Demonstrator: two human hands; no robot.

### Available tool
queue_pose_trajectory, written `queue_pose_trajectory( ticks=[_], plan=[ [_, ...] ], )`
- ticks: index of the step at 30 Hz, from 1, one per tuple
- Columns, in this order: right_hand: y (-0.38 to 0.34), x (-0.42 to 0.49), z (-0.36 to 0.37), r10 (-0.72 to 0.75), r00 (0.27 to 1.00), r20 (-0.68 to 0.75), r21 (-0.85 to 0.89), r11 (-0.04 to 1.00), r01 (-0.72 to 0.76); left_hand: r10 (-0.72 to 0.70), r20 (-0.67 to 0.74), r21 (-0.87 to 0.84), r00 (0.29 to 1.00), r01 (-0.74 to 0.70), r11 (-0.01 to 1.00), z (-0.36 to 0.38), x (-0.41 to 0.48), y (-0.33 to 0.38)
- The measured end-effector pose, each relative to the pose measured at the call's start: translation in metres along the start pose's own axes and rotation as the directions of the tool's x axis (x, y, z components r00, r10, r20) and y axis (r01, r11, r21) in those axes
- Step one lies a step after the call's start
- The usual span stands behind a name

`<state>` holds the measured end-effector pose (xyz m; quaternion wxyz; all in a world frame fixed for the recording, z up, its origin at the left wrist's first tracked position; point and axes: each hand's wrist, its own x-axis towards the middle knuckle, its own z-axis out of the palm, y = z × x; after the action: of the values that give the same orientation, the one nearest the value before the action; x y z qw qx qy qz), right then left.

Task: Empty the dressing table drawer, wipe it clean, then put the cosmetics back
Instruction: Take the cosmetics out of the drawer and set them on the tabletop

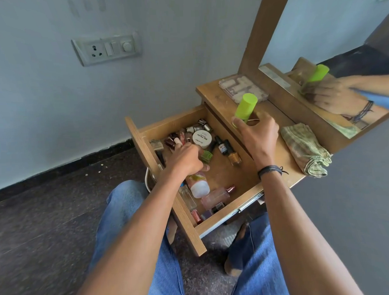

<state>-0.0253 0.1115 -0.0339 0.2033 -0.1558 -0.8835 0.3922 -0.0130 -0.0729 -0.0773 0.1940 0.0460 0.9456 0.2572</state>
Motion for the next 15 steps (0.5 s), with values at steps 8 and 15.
queue_pose_trajectory(
  ticks=[8,15],
  plan=[
    [0.006,0.023,0.001,0.08,0.997,0.008,-0.001,0.997,-0.08,0.024,0.061,0.134,0.998,-0.032,0.99,0.007,0.002,0.002],
    [0.008,0.017,0.006,0.041,0.999,-0.036,-0.047,0.998,-0.043,0.028,0.029,0.119,0.999,-0.031,0.992,0.009,-0.003,0.008]
  ],
)
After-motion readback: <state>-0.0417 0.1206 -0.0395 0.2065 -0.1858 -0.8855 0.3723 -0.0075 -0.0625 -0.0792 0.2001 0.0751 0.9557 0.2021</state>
